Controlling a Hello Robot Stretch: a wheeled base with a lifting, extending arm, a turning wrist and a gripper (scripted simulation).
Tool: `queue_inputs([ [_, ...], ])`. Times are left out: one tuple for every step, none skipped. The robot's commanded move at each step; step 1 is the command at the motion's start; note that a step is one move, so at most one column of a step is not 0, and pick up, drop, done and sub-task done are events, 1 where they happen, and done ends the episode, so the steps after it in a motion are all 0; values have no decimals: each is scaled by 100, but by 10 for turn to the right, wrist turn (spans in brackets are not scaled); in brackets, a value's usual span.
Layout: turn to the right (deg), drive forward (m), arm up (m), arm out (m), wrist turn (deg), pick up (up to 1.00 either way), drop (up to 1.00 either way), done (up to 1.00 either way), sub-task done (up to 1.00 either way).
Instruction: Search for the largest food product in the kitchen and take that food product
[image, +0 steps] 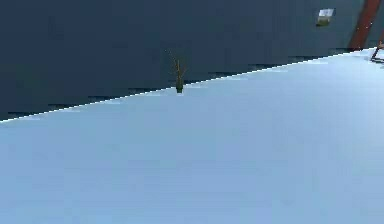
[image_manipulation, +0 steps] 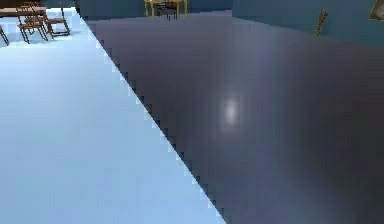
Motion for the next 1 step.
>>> queue_inputs([
  [450, 0, 0, 0, 0, 0, 0, 0, 0],
])
